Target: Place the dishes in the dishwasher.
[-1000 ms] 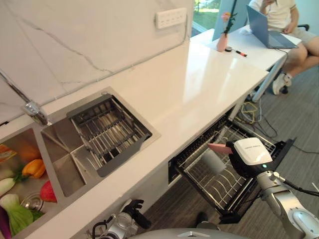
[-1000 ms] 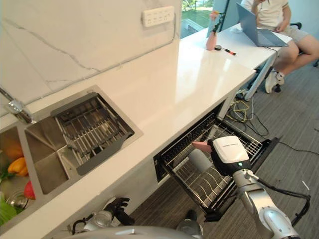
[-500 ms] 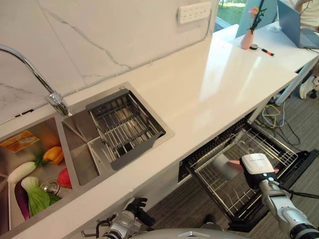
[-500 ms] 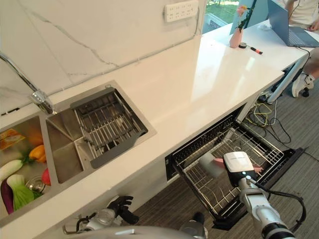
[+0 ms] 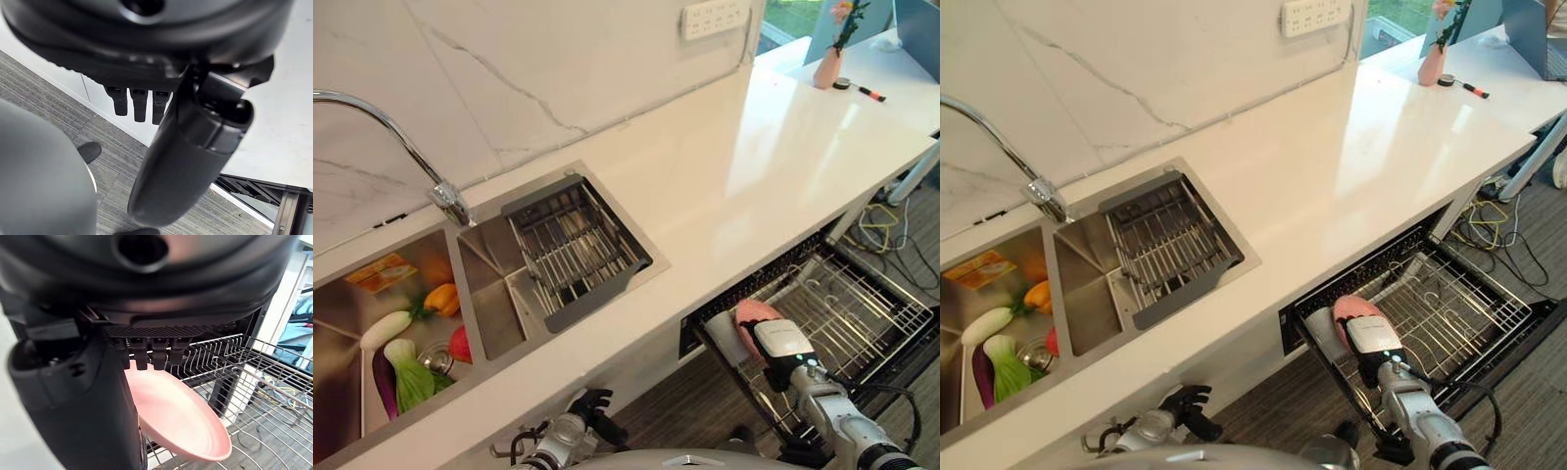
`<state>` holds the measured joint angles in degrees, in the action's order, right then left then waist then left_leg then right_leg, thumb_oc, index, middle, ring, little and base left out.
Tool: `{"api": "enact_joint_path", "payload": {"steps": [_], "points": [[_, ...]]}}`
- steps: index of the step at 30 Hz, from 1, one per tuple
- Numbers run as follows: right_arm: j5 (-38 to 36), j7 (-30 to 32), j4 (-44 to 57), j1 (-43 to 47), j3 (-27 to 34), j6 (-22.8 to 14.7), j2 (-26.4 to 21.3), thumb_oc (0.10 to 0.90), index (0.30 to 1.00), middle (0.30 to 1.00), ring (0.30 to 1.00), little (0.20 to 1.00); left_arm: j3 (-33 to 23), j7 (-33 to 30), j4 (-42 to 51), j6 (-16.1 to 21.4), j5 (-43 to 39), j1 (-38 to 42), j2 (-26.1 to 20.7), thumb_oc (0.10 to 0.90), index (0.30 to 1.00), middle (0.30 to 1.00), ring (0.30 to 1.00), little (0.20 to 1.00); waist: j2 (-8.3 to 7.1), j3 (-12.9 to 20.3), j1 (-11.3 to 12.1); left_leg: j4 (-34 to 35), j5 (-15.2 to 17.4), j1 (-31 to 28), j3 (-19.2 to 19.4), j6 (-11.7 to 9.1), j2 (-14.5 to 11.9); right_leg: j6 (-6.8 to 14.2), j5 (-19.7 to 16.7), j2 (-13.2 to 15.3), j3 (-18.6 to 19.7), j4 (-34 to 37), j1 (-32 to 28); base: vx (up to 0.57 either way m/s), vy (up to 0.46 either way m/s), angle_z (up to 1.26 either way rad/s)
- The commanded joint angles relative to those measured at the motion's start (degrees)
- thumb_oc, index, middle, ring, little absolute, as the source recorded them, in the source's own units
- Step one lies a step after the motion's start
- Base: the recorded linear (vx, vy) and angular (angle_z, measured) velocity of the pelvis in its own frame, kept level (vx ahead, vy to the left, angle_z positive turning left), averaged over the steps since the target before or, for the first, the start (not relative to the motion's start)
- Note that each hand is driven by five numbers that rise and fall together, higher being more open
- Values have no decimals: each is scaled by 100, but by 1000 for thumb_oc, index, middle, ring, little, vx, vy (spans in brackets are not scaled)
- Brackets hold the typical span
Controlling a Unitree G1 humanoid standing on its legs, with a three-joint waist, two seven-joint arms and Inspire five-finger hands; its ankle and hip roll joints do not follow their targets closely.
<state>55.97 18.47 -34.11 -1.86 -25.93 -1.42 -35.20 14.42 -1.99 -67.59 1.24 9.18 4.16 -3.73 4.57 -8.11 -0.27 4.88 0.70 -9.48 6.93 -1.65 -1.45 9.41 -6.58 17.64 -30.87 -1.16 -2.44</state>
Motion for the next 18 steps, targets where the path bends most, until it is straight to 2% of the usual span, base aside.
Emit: {"api": "enact_joint_path", "payload": {"steps": [1, 5, 7, 8, 9, 10, 11, 12, 14, 15, 16, 17, 18], "points": [[-365, 192, 408, 344, 35, -101, 73, 800, 900, 900, 900, 900, 124, -343, -538, 54, 166, -299, -510, 800, 900, 900, 900, 900, -454, 115, 296, -39, 617, 6, 103, 328, 392, 533, -147, 517, 414, -556, 183, 0, 14, 10], [-505, 292, 730, 205, 322, -64, -96, 800, 900, 900, 900, 900, 96, -361, -520, 48, 105, -265, -535, 800, 900, 900, 900, 900, -501, 129, 267, -26, 593, 48, 120, 307, 369, 527, -180, 485, 414, -480, 184, 4, -3, 6], [-492, 492, 1314, -15, 817, 39, -369, 800, 900, 900, 900, 900, -10, -385, -528, 22, 69, -265, -567, 800, 900, 900, 900, 900, -569, 133, 210, -12, 581, 60, 159, 290, 344, 520, -174, 437, 431, -434, 177, 10, -21, 6], [-491, 482, 1333, -34, 834, 41, -375, 800, 900, 900, 900, 900, -1, -385, -529, 22, 69, -265, -563, 800, 900, 900, 900, 900, -565, 135, 219, -12, 581, 59, 160, 289, 344, 520, -174, 436, 433, -433, 176, 7, -25, 5], [-533, 626, 1531, -128, 1127, 110, -481, 800, 900, 900, 900, 900, -75, -413, -531, 6, 48, -267, -584, 800, 900, 900, 900, 900, -598, 132, 175, -5, 576, 63, 189, 284, 326, 518, -183, 416, 455, -424, 194, 0, 0, 0], [-649, 928, 1835, -374, 1818, 289, -681, 800, 900, 900, 900, 900, -180, -444, -589, -45, -22, -297, -579, 800, 900, 900, 900, 900, -617, 126, 122, 3, 574, 45, 267, 277, 301, 509, -188, 381, 525, -434, 241, 0, 0, 0], [-649, 928, 1835, -374, 1818, 289, -681, 800, 900, 900, 900, 900, -180, -444, -589, -45, -22, -297, -579, 800, 900, 900, 900, 900, -617, 126, 122, 3, 574, 45, 267, 277, 301, 509, -188, 381, 525, -434, 241, -3, -16, -11], [-913, 1309, 1891, -548, 2602, 491, -768, 800, 900, 900, 900, 900, -297, -465, -649, -73, -89, -310, -573, 800, 900, 900, 900, 900, -632, 110, 32, 12, 576, 26, 366, 279, 269, 499, -197, 339, 638, -458, 317, -6, -12, -13], [-1398, 1694, 1508, -706, 3459, 755, -705, 800, 900, 900, 900, 900, -415, -480, -721, -78, -138, -343, -572, 800, 900, 900, 900, 900, -645, 114, -90, 12, 615, -4, 467, 292, 245, 489, -176, 303, 735, -502, 380, 5, -9, -34], [-1403, 1697, 1511, -724, 3478, 751, -706, 549, 524, 524, 524, 524, -400, -481, -723, -77, -139, -340, -569, 800, 900, 900, 900, 900, -641, 111, -61, 12, 619, -9, 482, 292, 244, 488, -174, 301, 752, -509, 388, 32, 5, -39], [-2063, 2081, 998, -714, 4203, 978, -615, 400, 300, 300, 300, 300, -456, -473, -764, -75, -182, -405, -544, 800, 900, 900, 900, 900, -634, 125, -152, 12, 662, -45, 522, 310, 238, 483, -160, 271, 832, -545, 434, 34, 8, -26], [-2469, 2272, 673, -768, 4627, 1032, -568, 400, 300, 300, 300, 300, -487, -464, -777, -63, -210, -430, -536, 800, 900, 900, 900, 900, -624, 133, -179, 12, 678, -60, 534, 317, 235, 480, -149, 264, 871, -581, 463, 35, 7, -24], [-2483, 2282, 662, -779, 4640, 1019, -574, 400, 300, 300, 300, 300, -473, -464, -779, -62, -212, -428, -532, 800, 900, 900, 900, 900, -618, 133, -159, 12, 680, -62, 540, 317, 234, 480, -146, 263, 879, -587, 468, 26, 3, -26]]}}
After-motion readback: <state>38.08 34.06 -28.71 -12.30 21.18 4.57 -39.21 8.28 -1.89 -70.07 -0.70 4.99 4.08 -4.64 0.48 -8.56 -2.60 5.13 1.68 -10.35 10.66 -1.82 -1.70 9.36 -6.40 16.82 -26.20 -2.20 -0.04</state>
